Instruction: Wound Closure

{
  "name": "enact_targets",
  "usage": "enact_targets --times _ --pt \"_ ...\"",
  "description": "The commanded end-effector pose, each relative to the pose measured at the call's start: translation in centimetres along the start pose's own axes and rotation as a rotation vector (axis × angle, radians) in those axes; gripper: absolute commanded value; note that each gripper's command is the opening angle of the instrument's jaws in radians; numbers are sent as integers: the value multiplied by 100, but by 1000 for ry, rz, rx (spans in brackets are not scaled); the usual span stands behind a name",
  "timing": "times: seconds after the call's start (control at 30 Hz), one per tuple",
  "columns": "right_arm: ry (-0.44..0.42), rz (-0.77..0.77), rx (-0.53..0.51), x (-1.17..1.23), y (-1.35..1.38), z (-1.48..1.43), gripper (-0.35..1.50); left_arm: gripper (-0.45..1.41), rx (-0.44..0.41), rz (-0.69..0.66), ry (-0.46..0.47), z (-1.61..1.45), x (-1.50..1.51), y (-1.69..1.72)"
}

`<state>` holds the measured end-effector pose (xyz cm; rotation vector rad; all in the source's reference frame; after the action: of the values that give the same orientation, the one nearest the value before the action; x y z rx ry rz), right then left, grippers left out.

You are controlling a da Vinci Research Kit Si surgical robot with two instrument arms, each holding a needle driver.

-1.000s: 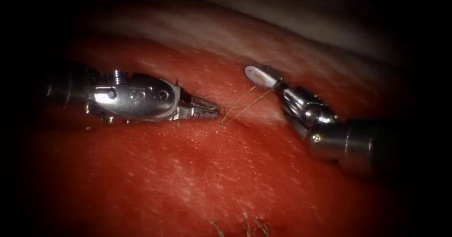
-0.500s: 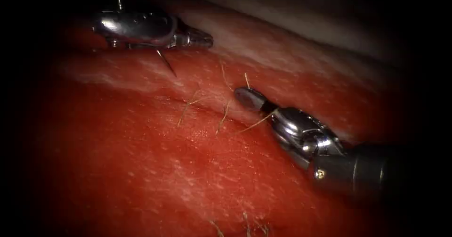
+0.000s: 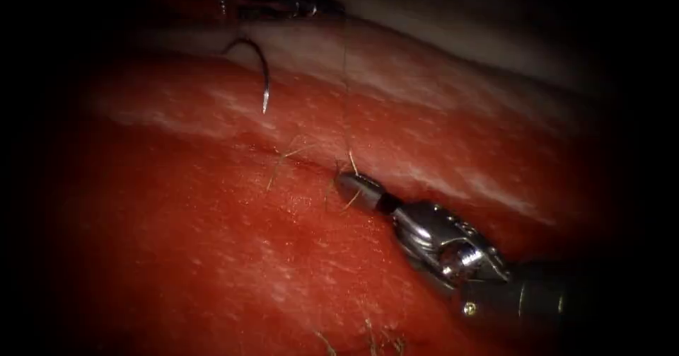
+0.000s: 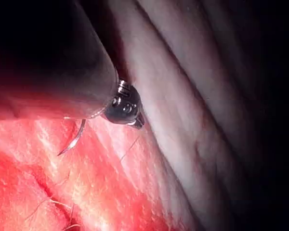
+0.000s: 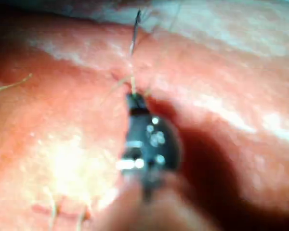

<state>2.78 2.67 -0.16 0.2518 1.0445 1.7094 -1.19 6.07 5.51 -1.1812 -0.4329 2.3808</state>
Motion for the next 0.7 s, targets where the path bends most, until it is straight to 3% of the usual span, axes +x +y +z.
enact_targets --times 0.03,0.37,0.7 --pt "-4 -1 5 -4 -5 6 -35 -35 5 -2 0 8 -2 -5" --pt "-40 -14 31 -22 -14 -6 -35 -35 85 -9 2 22 -19 -50" --pt "-43 -27 35 -26 -16 -10 -35 -35 127 -21 -4 40 -13 -77"
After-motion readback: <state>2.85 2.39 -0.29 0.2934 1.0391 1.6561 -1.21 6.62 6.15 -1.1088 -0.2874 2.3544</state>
